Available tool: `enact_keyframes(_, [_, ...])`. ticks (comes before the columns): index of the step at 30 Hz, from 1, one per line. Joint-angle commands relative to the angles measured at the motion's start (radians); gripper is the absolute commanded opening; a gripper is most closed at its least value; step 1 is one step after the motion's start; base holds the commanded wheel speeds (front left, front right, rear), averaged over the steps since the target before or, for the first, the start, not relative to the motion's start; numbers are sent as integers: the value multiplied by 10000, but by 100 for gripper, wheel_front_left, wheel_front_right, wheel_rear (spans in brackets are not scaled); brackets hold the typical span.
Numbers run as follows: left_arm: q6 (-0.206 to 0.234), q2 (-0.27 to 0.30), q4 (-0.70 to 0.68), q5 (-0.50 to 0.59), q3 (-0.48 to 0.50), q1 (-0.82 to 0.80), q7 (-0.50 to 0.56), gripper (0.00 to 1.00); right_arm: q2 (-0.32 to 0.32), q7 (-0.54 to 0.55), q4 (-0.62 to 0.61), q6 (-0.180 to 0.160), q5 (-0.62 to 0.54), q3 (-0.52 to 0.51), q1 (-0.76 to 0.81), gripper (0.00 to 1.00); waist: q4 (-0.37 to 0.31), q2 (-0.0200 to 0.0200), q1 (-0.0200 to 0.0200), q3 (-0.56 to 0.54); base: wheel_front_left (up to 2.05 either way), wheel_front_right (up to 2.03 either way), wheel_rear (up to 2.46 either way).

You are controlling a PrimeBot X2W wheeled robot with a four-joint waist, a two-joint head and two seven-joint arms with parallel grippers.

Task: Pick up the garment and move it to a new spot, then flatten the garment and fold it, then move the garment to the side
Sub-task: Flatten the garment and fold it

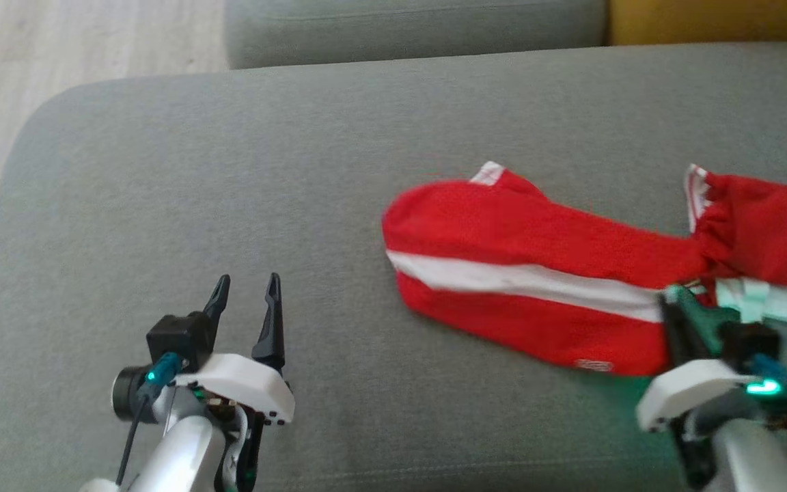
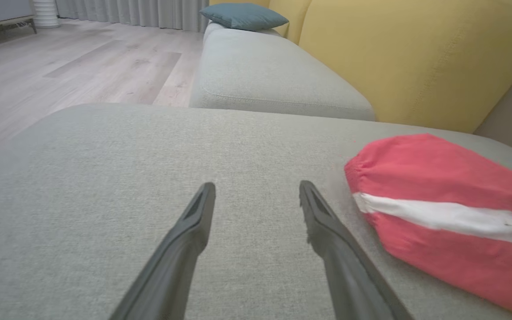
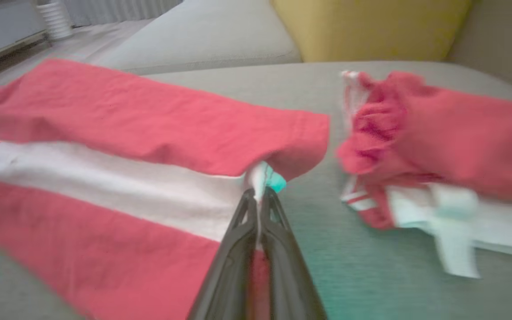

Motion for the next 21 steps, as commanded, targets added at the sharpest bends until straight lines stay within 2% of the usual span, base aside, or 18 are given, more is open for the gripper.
enact_keyframes(1, [-90, 71, -281, 131, 315, -517, -122, 100, -62, 57, -638, 65, -294, -109, -133, 0, -310, 0, 0, 62, 0, 0, 0])
enact_keyframes(4, [-401, -27, -151, 145, 50, -758, -110, 100, -62, 410, -1333, 65, -441, -529, 90, 0, -568, 0, 0, 168, 0, 0, 0])
enact_keyframes(10, [-1718, -268, 338, 122, -1146, -1119, 381, 100, -62, 815, -2002, 65, -103, -287, 231, 0, -890, 0, 0, 357, 0, 0, 0])
enact_keyframes(13, [-2160, -417, 684, 20, -1631, -1169, 561, 100, -62, 891, -2140, 65, 31, -66, 256, 0, -962, 0, 0, 391, 0, 0, 0])
enact_keyframes(21, [-2438, -665, 1889, -326, -2217, -1617, 818, 100, -62, 1023, -2379, 65, 89, 167, 254, 0, -1118, 0, 0, 517, 0, 0, 0])
